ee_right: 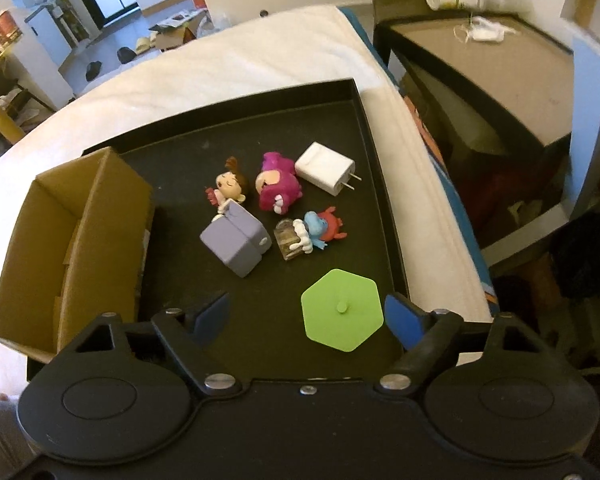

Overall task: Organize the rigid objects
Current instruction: 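Move the left gripper to the box wall while the right gripper approaches the green hexagonal block, then close the right gripper on the green hexagonal block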

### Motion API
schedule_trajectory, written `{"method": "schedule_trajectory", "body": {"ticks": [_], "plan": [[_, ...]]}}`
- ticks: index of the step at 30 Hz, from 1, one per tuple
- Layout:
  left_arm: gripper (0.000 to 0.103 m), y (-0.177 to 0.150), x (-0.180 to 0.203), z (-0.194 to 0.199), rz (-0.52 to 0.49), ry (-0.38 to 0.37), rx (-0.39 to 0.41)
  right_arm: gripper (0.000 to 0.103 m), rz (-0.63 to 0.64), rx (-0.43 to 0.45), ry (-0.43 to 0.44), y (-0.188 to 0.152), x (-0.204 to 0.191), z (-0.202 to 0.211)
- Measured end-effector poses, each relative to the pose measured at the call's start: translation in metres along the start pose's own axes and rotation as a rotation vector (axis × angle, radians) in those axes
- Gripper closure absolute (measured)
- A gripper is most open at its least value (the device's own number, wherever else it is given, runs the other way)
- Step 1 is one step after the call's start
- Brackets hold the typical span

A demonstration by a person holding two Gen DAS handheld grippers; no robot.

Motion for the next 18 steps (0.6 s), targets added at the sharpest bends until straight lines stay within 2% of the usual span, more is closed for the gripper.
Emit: {"method": "schedule_trajectory", "body": {"ticks": [3, 10, 13, 14, 16, 17, 18], "plan": [[0.054, 0.001, 0.004, -0.007, -0.014, 0.002, -0.016, 0.022, -0.004, -0.017, -0.004, 0.003, 0.003, -0.006], [0.067, 0.001, 0.01, -0.024, -0.035, -0.014, -0.068, 0.022, -0.005, -0.06, -0.027, 0.007, 0.009, -0.02], [0.075, -0.002, 0.012, -0.03, -0.05, -0.016, -0.082, 0.028, 0.003, -0.081, -0.035, 0.006, 0.009, -0.027], [0.077, -0.002, 0.012, -0.033, -0.052, -0.018, -0.087, 0.032, 0.007, -0.087, -0.036, 0.006, 0.009, -0.029], [0.087, -0.003, 0.012, -0.035, -0.051, -0.026, -0.092, 0.044, 0.009, -0.104, -0.037, 0.006, 0.01, -0.034], [0.09, -0.004, 0.012, -0.035, -0.053, -0.033, -0.093, 0.05, 0.008, -0.11, -0.032, 0.006, 0.011, -0.036], [0.09, -0.005, 0.013, -0.034, -0.057, -0.032, -0.092, 0.052, 0.005, -0.112, -0.025, 0.005, 0.012, -0.036]]}}
Point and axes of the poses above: each gripper's, at about its wrist camera, not at the fingertips, and z roughly against the way its jaws point, x to its right, y to its top, the point moved 1 cm from there along -z, roughly the way its jaws point, and after that the axes turned 12 degrees about z, right-handed, at the moved point
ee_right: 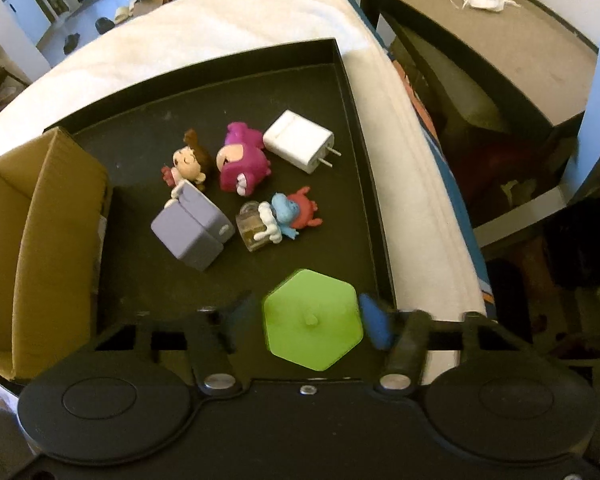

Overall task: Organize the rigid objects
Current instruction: 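Close the right gripper on the green hexagonal block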

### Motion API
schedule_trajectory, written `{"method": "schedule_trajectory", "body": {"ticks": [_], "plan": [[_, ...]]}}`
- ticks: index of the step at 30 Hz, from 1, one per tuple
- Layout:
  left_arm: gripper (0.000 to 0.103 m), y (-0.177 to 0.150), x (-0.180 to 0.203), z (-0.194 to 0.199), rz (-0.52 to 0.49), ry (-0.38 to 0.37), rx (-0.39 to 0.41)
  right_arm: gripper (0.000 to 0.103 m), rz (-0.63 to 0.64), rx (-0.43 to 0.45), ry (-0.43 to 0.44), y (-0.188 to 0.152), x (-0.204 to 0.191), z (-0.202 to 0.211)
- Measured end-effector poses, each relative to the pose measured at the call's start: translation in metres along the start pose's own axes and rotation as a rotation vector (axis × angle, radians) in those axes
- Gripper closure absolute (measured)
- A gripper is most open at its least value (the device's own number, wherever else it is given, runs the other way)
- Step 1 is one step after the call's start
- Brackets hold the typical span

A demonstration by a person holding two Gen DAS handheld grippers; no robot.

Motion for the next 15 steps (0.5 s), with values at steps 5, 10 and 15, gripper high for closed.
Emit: {"method": "schedule_trajectory", "body": {"ticks": [5, 10, 15], "plan": [[0.091, -0.007, 0.003, -0.001, -0.015, 0.003, 0.019, 0.073, -0.016, 0.011, 0.04, 0.001, 0.001, 0.007], [0.091, -0.009, 0.004, 0.001, -0.031, -0.016, 0.021, 0.071, -0.005, 0.006, 0.037, -0.003, -0.003, 0.008], [0.091, -0.017, -0.001, 0.006, -0.05, -0.033, 0.024, 0.036, 0.02, 0.014, 0.002, -0.002, -0.009, 0.01]]}}
Point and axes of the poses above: each gripper's, at about its wrist camera, not at the fingertips, and z roughly against the way its jaws point, x to its right, y to its top, the point moved 1 cm from there along -z, roughly the way its jaws point, and after that the axes turned 12 degrees about z, right-handed, at the moved point
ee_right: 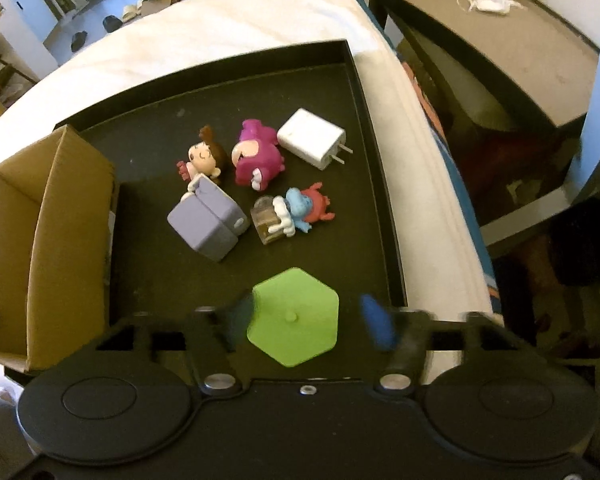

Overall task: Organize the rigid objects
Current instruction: 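Close the right gripper on the green hexagonal block, then lift the green block with the right gripper and carry it over the box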

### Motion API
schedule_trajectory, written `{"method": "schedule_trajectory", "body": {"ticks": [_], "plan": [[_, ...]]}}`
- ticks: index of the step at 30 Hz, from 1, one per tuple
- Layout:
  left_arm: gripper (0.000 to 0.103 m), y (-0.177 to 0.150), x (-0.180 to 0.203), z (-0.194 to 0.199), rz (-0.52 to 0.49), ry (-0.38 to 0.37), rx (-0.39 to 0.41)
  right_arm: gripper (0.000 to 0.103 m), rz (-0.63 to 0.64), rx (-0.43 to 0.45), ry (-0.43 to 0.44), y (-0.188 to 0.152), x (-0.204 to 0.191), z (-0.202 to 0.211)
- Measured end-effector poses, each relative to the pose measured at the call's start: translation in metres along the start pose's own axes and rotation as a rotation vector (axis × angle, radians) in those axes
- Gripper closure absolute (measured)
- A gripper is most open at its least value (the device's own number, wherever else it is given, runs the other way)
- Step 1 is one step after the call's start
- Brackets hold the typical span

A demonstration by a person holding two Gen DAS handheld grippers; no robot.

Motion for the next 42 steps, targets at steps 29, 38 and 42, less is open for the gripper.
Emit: {"method": "schedule_trajectory", "body": {"ticks": [29, 38, 42], "plan": [[0.091, -0.001, -0.003, -0.013, 0.027, -0.046, 0.033, 0.051, 0.114, 0.06, 0.029, 0.024, -0.035, 0.041], [0.091, -0.006, -0.006, -0.009, 0.01, -0.055, 0.044, 0.051, 0.171, 0.13, 0.06, 0.039, -0.063, 0.068], [0.091, -0.007, -0.006, -0.008, 0.007, -0.058, 0.048, 0.051, 0.188, 0.161, 0.067, 0.047, -0.076, 0.078]]}}
Point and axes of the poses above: each gripper's, at about its wrist camera, not at the fingertips, and z roughly against the way its jaws point, x to its right, y to its top, the point moved 1 cm from there along -z, roughly the way its jaws point, and after that the axes turned 12 degrees about z, right-handed, at the moved point
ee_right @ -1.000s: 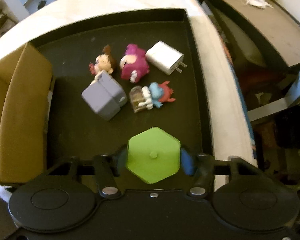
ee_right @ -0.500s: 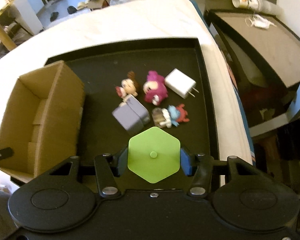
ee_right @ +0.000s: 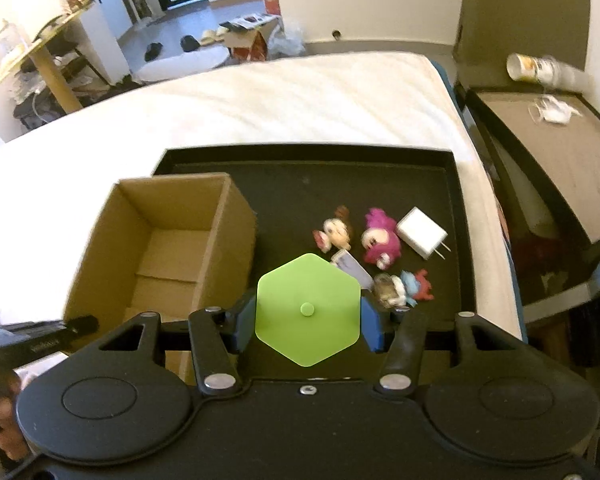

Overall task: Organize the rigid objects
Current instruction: 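Lift the green block with the right gripper and carry it over the box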

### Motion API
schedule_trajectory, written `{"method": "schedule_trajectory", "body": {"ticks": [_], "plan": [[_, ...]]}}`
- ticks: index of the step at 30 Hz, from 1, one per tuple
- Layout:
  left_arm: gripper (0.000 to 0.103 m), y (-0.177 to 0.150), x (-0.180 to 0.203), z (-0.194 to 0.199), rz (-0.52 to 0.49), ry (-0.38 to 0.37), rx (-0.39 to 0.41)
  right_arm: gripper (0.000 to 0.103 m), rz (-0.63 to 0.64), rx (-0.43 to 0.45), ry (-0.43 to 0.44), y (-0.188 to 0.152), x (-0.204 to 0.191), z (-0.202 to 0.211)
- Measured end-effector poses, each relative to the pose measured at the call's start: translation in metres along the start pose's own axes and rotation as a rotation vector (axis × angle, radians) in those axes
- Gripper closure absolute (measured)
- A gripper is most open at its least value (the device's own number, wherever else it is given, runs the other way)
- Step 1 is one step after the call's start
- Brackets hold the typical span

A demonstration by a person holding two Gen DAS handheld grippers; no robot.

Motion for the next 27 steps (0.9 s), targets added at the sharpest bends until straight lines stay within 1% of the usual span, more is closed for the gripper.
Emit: {"method": "schedule_trajectory", "body": {"ticks": [12, 27], "plan": [[0.09, 0.001, -0.007, 0.002, 0.011, -0.018, -0.003, 0.051, 0.052, 0.071, 0.052, 0.026, -0.04, 0.016], [0.089, 0.002, -0.011, 0.002, 0.032, -0.05, -0.01, 0.051, 0.092, 0.084, 0.107, 0.033, -0.083, 0.007]]}}
Point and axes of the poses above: each gripper's, at about its wrist camera, not at the fingertips, and z roughly against the way its jaws point, x to its right, y to its top, the point moved 1 cm from there along -z, roughly the way its jaws point, and after that the axes turned 12 degrees about z, right-handed, at the moved point
